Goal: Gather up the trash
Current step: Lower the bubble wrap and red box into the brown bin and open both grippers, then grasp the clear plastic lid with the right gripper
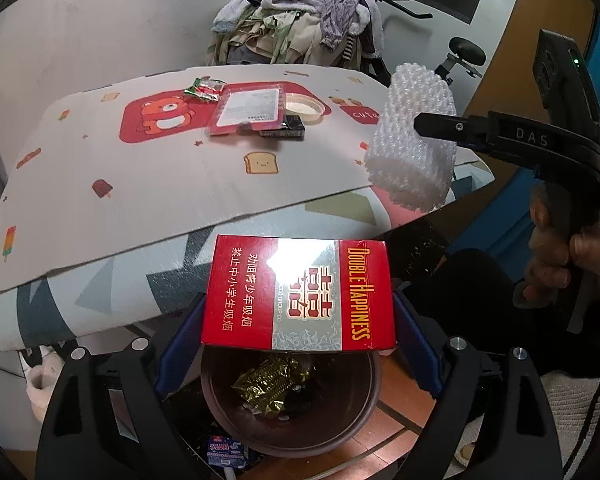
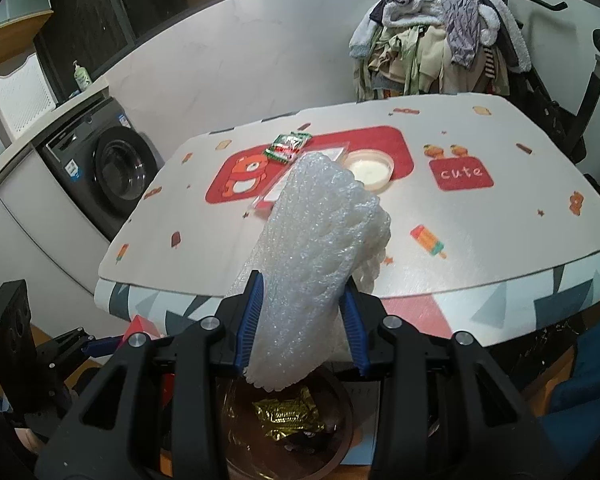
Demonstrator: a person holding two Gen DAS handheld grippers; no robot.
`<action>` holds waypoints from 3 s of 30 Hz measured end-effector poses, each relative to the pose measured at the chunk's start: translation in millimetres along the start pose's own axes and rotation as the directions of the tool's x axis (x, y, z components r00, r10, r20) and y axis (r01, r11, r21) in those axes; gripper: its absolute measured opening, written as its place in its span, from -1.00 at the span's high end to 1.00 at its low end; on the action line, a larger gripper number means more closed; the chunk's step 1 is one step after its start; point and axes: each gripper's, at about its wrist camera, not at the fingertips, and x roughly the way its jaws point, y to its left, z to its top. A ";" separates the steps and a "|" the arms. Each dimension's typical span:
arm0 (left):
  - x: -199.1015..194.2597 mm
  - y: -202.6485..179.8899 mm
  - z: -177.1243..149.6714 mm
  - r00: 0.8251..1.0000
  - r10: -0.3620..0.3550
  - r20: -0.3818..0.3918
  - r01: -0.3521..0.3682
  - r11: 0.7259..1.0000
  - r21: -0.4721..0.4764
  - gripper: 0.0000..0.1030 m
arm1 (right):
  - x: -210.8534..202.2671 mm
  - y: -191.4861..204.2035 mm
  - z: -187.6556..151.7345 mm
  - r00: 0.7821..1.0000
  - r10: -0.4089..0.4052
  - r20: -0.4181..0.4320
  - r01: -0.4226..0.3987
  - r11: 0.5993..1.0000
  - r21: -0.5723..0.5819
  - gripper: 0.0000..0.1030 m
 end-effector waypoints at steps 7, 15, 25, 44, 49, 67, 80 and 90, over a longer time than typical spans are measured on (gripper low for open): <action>3.9 -0.6 -6.6 1.000 -0.025 -0.014 0.025 1.000 -0.014 -0.83 | 4.9 8.0 -7.4 1.000 0.012 -0.023 -0.012 1.000 -0.022 0.21; -14.6 15.5 -0.8 0.997 0.054 0.059 -0.050 0.997 -0.056 -0.88 | 15.6 15.6 -21.7 0.997 0.015 -0.074 -0.018 0.999 -0.043 0.21; -27.9 51.5 -3.2 0.987 0.134 0.086 -0.117 0.977 -0.180 -0.88 | 48.4 40.0 -60.1 0.973 0.032 -0.230 -0.056 0.994 -0.098 0.21; -22.9 60.2 -10.2 0.988 0.140 0.062 -0.125 0.970 -0.207 -0.88 | 83.6 44.8 -89.6 0.910 0.047 -0.412 -0.090 0.992 -0.085 0.08; -23.0 60.1 -10.2 0.988 0.139 0.063 -0.123 0.971 -0.206 -0.88 | 81.5 49.3 -88.4 0.919 0.036 -0.392 -0.087 0.990 -0.114 -0.79; -16.6 64.0 -9.8 0.989 0.142 0.049 -0.129 0.968 -0.217 -0.88 | 86.0 36.3 -81.7 0.925 -0.030 -0.378 -0.016 0.993 -0.118 -0.88; -9.5 90.0 10.6 0.984 0.168 0.054 -0.153 0.964 -0.217 -0.88 | 95.7 11.1 -30.2 0.955 -0.124 -0.268 0.069 0.976 -0.205 -0.88; 0.9 127.1 53.0 0.974 0.213 0.080 -0.189 0.951 -0.243 -0.88 | 142.9 -59.1 75.8 0.967 -0.208 -0.150 0.180 0.967 -0.182 -0.88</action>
